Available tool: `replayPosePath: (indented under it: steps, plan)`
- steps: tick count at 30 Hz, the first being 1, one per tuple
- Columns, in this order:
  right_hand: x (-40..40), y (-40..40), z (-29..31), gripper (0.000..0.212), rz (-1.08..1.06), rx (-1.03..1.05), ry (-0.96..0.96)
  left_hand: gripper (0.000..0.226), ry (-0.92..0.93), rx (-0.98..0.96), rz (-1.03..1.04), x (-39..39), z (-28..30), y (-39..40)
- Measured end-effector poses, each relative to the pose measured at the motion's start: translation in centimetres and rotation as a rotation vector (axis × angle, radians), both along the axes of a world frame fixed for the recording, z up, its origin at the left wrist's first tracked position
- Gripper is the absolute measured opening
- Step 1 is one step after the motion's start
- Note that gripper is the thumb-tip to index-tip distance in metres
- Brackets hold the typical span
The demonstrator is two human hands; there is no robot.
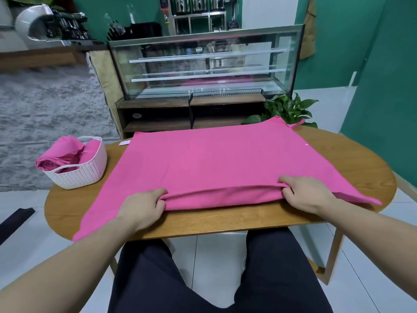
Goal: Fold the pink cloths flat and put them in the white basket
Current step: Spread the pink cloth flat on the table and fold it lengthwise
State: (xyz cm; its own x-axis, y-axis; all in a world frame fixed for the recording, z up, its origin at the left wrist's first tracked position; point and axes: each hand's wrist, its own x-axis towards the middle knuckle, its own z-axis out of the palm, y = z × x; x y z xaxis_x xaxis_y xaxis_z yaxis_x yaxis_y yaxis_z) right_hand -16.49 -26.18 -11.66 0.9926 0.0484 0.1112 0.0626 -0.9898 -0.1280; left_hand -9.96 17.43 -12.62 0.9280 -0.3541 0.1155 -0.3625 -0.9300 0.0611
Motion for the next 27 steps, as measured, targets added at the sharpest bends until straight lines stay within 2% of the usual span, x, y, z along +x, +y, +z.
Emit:
replayPosePath:
  steps: [3,4,6,7,9,11,13,16,18,23,27]
  plan:
    - [-0.9,-0.7,0.7,0.062,0.092,-0.061,0.116,0.065,0.081,0.067,-0.065,-0.9,0.3,0.3]
    - [-1.0,-0.7,0.9,0.064,0.103,-0.131,0.175,0.065,0.099,0.104,-0.055,-0.8,0.2,0.4]
    - [-0.8,-0.8,1.0,0.045,0.104,-0.244,0.225,0.041,0.09,0.161,-0.017,-0.3,0.4,0.5]
    - [-0.5,-0.8,1.1,0.031,0.094,-0.265,0.209,0.029,0.066,0.166,-0.011,-0.2,0.6,0.4]
    - [0.0,-0.9,1.4,0.019,0.068,-0.268,0.147,0.013,0.038,0.12,-0.044,-0.1,0.8,0.5]
    - [0.3,-1.3,1.5,0.018,0.063,-0.218,0.128,0.004,0.09,-0.04,-0.048,-0.4,0.9,0.6]
    - [0.5,-1.3,1.6,0.018,0.055,-0.061,0.096,0.013,0.106,-0.167,0.003,-0.7,1.3,0.6]
    - [0.6,-0.8,2.1,0.011,-0.069,0.217,0.137,0.016,0.073,-0.188,0.052,-0.8,1.9,0.6]
    - [0.4,-0.6,2.5,0.018,-0.123,0.246,0.19,0.015,0.101,-0.195,0.049,-0.8,2.2,0.5]
    - [0.1,-0.8,4.0,0.018,-0.128,0.165,0.325,0.013,0.328,-0.299,0.019,-1.1,3.5,0.5]
    - [-0.6,-1.0,5.8,0.018,-0.07,0.139,0.518,0.039,0.596,-0.344,-0.012,-1.6,4.8,0.7]
